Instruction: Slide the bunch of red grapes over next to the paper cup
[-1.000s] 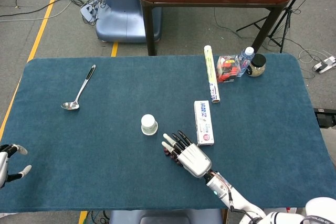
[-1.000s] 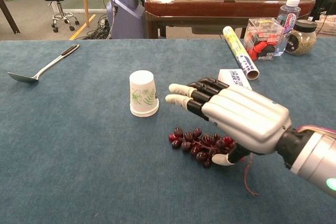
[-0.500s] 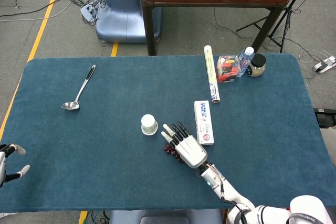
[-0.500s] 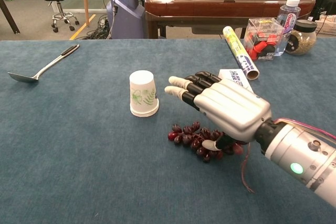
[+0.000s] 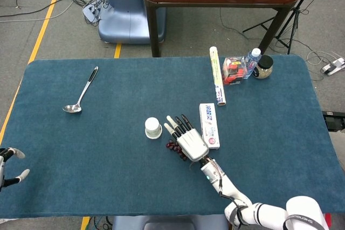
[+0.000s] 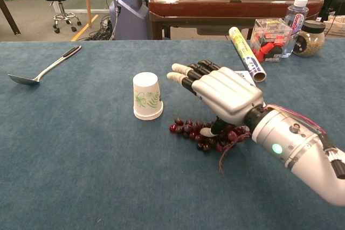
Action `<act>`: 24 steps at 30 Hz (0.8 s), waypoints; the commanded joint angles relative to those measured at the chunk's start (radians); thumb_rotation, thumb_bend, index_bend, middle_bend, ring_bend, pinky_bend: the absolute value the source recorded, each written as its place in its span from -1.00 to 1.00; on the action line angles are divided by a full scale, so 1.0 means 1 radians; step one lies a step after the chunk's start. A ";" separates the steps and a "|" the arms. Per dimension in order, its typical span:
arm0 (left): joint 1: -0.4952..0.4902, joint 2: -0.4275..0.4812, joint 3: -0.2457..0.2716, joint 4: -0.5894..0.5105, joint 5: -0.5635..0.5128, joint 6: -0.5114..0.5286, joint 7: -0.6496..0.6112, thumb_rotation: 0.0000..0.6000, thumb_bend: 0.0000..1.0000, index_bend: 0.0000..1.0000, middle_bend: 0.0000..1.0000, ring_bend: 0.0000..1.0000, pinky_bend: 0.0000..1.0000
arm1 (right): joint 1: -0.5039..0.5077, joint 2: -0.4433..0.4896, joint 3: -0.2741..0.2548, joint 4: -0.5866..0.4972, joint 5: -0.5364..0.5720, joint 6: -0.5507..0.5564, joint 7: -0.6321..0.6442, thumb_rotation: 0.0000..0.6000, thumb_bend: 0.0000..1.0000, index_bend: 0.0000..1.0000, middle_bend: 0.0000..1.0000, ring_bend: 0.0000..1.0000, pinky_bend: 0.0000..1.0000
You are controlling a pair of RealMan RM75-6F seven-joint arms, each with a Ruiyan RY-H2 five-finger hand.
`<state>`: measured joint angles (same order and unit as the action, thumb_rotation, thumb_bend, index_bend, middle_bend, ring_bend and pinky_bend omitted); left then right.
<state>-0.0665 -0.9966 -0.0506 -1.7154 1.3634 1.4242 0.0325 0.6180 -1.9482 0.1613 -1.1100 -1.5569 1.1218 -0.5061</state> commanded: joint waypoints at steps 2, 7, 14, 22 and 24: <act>0.001 0.002 -0.001 0.001 0.000 0.000 -0.003 1.00 -0.59 -0.04 -0.13 -0.36 -0.07 | 0.020 -0.019 0.019 0.029 0.023 -0.013 -0.003 1.00 -1.00 -1.00 -1.00 -1.00 -0.97; 0.001 0.004 -0.001 -0.002 0.002 0.001 -0.007 1.00 -0.59 -0.04 -0.13 -0.36 -0.07 | 0.048 -0.045 0.043 0.071 0.047 -0.022 -0.002 1.00 -1.00 -1.00 -1.00 -1.00 -0.97; 0.003 0.006 0.000 -0.001 0.001 0.000 -0.011 1.00 -0.59 -0.04 -0.13 -0.36 -0.07 | 0.080 -0.062 0.071 0.106 0.071 -0.019 0.005 1.00 -1.00 -1.00 -1.00 -1.00 -0.97; 0.005 0.009 0.000 -0.003 0.003 0.003 -0.014 1.00 -0.59 -0.04 -0.13 -0.36 -0.07 | 0.122 -0.084 0.108 0.159 0.116 -0.038 0.000 1.00 -1.00 -1.00 -1.00 -1.00 -0.97; 0.005 0.010 -0.001 -0.005 0.004 0.005 -0.014 1.00 -0.59 -0.04 -0.13 -0.36 -0.07 | 0.134 -0.092 0.115 0.174 0.125 -0.043 0.001 1.00 -1.00 -1.00 -1.00 -1.00 -0.97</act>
<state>-0.0613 -0.9867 -0.0512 -1.7203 1.3667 1.4287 0.0188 0.7455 -2.0354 0.2715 -0.9422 -1.4377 1.0830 -0.5048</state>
